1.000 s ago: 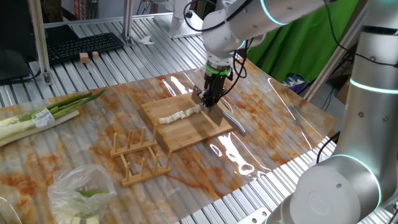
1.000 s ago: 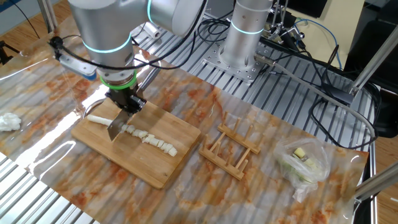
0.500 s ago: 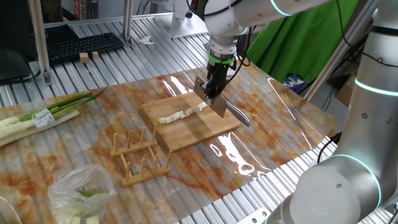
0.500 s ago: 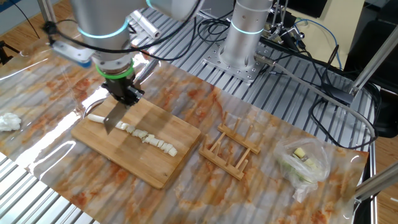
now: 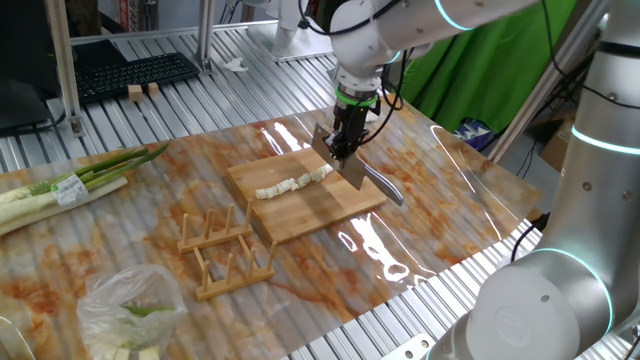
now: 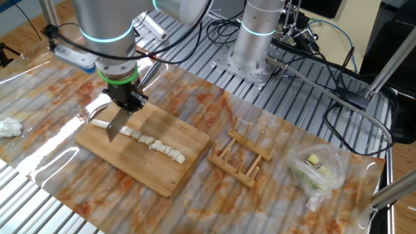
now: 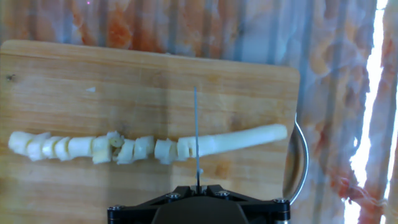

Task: Chop the scallions

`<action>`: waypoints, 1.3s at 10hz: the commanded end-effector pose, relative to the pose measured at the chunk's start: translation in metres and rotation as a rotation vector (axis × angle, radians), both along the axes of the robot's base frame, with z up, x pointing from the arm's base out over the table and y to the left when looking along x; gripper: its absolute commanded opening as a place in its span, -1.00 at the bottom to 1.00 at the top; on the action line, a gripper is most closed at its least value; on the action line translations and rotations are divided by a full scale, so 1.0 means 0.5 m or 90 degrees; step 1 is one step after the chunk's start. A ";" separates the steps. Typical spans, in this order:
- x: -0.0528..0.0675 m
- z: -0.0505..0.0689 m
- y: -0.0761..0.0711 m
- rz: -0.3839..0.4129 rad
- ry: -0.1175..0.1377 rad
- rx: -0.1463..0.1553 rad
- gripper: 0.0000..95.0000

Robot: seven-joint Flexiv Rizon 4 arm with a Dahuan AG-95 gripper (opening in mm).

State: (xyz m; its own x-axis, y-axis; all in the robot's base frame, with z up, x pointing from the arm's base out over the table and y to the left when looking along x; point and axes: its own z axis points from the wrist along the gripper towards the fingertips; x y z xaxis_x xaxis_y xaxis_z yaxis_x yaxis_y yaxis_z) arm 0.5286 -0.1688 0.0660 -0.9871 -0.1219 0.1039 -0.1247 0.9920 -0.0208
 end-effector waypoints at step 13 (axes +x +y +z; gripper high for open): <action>0.013 -0.024 -0.016 0.003 0.006 0.013 -1.00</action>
